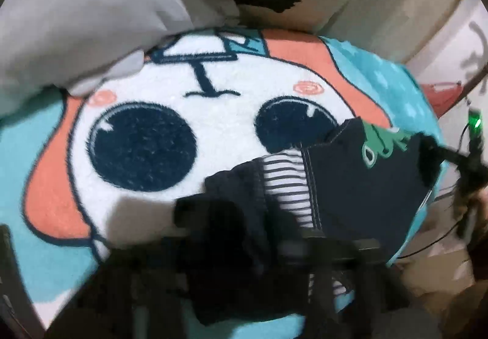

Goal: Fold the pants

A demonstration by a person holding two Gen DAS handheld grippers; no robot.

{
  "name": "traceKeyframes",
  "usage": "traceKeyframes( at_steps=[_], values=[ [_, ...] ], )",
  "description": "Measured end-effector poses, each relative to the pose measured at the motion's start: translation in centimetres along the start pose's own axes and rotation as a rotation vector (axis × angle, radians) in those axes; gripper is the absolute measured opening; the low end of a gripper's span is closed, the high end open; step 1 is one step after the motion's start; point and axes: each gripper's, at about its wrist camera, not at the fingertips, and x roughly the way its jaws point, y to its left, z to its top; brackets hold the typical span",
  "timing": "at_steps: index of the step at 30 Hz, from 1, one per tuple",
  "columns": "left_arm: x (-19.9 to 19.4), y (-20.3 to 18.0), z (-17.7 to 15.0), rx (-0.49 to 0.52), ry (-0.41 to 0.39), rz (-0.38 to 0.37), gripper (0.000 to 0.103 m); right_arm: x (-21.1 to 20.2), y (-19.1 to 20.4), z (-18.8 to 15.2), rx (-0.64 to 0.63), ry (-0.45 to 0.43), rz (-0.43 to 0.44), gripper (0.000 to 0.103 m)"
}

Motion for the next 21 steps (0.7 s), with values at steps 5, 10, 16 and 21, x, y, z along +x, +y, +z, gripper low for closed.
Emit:
traceKeyframes(
  at_steps=[5,10,16,21],
  values=[
    [-2.0,1.4,-0.2,-0.067,-0.034,-0.006,0.009,-2.3,1.3,1.0,-0.059,-0.049,-0.008,0.021],
    [-4.4,1.3,0.8,-0.058,-0.092,0.021,0.005,-4.3,2.4,2.8,-0.078,-0.113,0.009,0.021],
    [-4.6,1.5,1.7,-0.053,-0.092,0.068,0.002,-3.3,2.3,3.6,-0.079,-0.091,-0.002,0.021],
    [-2.7,2.8,-0.6,-0.093,0.011,0.094,0.002,-1.2,-0.6,1.1,-0.005,-0.007,-0.013,0.029]
  ],
)
